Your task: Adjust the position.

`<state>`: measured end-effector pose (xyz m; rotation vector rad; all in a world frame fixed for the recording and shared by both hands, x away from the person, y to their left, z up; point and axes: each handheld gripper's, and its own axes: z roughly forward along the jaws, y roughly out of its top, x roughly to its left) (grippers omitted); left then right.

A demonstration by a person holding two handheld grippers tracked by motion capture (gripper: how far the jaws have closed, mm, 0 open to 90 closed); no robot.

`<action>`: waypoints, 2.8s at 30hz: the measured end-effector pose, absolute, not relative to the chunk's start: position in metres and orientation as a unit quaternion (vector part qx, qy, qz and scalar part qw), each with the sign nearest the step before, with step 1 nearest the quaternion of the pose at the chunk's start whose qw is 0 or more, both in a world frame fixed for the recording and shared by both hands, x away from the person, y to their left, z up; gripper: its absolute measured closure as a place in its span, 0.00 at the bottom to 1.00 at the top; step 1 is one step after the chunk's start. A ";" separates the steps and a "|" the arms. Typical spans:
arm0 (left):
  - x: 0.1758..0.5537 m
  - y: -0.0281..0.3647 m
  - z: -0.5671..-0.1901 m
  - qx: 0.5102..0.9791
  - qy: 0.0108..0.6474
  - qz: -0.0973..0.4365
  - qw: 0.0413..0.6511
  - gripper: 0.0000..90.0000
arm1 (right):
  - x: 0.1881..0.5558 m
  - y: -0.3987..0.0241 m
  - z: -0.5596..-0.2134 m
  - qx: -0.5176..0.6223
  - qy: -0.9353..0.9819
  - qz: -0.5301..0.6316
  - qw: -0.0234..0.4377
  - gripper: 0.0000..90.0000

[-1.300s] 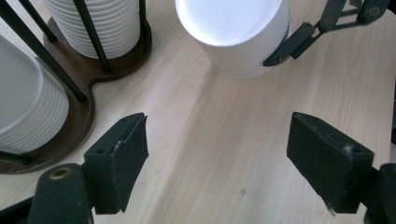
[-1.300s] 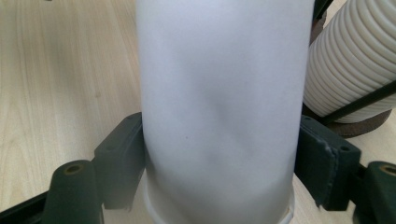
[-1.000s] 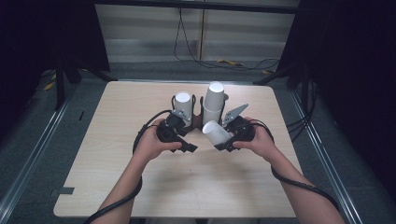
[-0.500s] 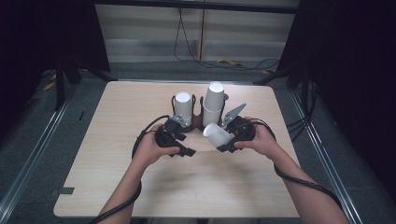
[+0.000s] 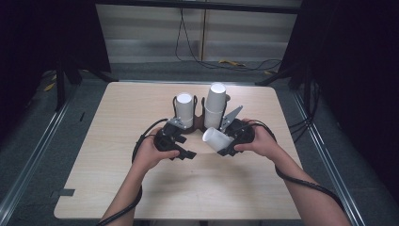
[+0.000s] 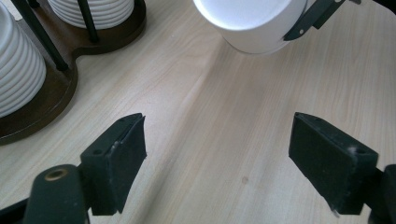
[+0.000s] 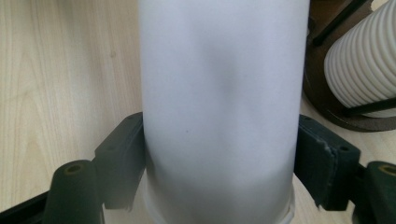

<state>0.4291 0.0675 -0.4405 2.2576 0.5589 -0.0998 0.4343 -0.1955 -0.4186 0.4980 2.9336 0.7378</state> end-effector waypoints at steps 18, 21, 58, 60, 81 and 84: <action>0.426 0.073 -0.446 0.892 0.216 -0.031 0.396 0.20 | 0.434 -0.185 -0.417 0.139 0.971 0.195 0.025 0.27; 0.425 0.075 -0.446 0.893 0.217 -0.029 0.393 0.20 | 0.434 -0.183 -0.418 0.136 0.973 0.185 0.024 0.27; 0.420 0.059 -0.450 0.892 0.188 -0.054 0.407 0.19 | 0.427 -0.163 -0.415 0.072 0.990 0.116 0.027 0.27; 0.421 0.058 -0.451 0.892 0.189 -0.054 0.406 0.19 | 0.427 -0.163 -0.415 0.068 0.992 0.105 0.027 0.27; 0.420 0.050 -0.453 0.888 0.177 -0.075 0.417 0.19 | 0.423 -0.153 -0.417 0.041 0.996 0.072 0.027 0.27; 0.420 0.048 -0.453 0.889 0.170 -0.077 0.418 0.20 | 0.423 -0.153 -0.416 0.043 0.996 0.077 0.024 0.27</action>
